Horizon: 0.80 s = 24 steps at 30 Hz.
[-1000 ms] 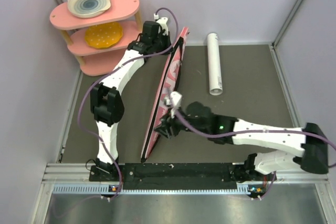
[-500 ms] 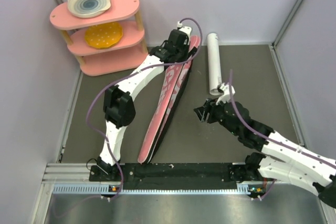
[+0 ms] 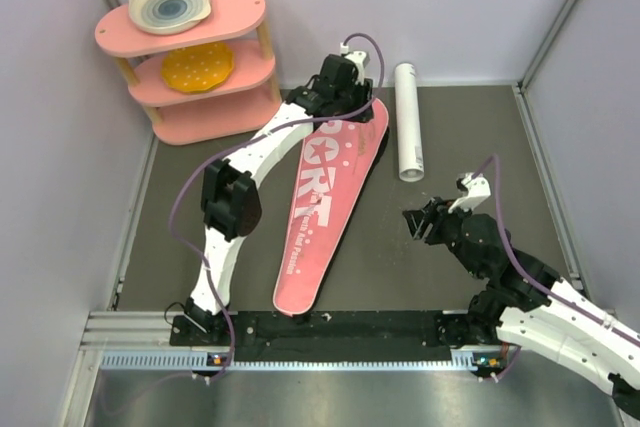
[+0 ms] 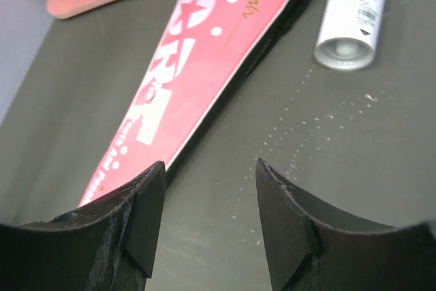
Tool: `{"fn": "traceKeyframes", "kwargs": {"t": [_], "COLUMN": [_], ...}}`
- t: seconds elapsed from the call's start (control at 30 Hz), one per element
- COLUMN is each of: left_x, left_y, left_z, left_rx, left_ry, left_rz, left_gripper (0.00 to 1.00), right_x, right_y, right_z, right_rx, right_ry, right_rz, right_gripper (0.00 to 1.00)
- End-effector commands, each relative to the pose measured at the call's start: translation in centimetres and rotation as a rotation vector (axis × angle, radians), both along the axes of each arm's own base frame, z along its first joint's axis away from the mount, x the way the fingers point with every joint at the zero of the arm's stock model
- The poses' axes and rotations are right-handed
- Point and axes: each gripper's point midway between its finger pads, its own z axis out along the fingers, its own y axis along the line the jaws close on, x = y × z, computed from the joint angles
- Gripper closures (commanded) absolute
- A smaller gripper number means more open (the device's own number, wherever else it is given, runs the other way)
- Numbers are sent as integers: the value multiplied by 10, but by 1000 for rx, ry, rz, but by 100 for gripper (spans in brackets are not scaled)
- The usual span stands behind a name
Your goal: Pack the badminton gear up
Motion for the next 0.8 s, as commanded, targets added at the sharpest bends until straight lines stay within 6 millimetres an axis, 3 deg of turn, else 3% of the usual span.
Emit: {"fn": "traceKeyframes", "kwargs": {"t": [0.0,0.03,0.07,0.1,0.13,0.17,0.2,0.23,0.27,0.3,0.33,0.37,0.4,0.43,0.47,0.5,0.53,0.57,0.6,0.63,0.7,0.73,0.77], "left_x": [-31,-38,-44,-58,-66,-74,-92,-100,-107,-129,-138,-147,-171,-178,-187,-208,-214,-222,-238,-243,-262,-265,-277], "left_y": [10,10,15,22,21,28,38,43,49,61,68,73,86,91,97,110,114,120,132,136,152,156,165], "left_z": [103,112,107,135,149,140,170,179,175,207,214,208,233,216,222,241,229,231,246,236,248,243,252], "left_rx": [-152,-172,-168,-206,-248,-253,-296,-323,-345,-385,-400,-416,-438,-427,-436,-444,-433,-432,-437,-430,-435,-430,-440], "left_ry": [-116,-128,-114,-156,-186,-166,-218,-241,-256,-337,-372,-401,-486,-477,-520,-604,-601,-630,-706,-708,-781,-789,-832], "left_rz": [-56,-73,-78,-97,-135,-149,-168,-178,-202,-219,-234,-259,-280,-281,-286,-296,-291,-290,-283,-275,-247,-239,-228], "left_gripper": [52,51,51,51,51,51,51,50,50,50,50,50,49,48,48,48,47,47,47,46,45,45,45], "right_x": [4,5,5,5,5,3,3,1,-2,-4,-6,-8,-14,-16,-20,-26,-28,-33,-39,-42,-51,-57,-62], "right_y": [-20,-21,-23,-26,-30,-33,-39,-43,-48,-54,-60,-64,-71,-77,-83,-92,-98,-104,-112,-118,-124,-130,-135], "right_z": [5,8,11,18,22,29,39,42,51,61,66,72,85,89,99,108,113,122,130,134,146,154,163], "right_rx": [-39,-42,-46,-49,-64,-62,-56,-80,-65,-59,-74,-71,-46,-55,-41,-16,-22,-5,19,26,56,69,90], "right_ry": [6,1,-9,-22,-37,-54,-75,-89,-115,-137,-155,-173,-208,-227,-251,-283,-306,-331,-358,-379,-418,-456,-478], "right_rz": [-92,-98,-101,-107,-110,-115,-128,-128,-130,-138,-140,-140,-144,-148,-156,-162,-165,-170,-178,-182,-167,-161,-160], "right_gripper": [45,45,45,45,45,45,45,45,44,44,44,43,43,42,39,37,36,33,29,26,13,2,1]}}
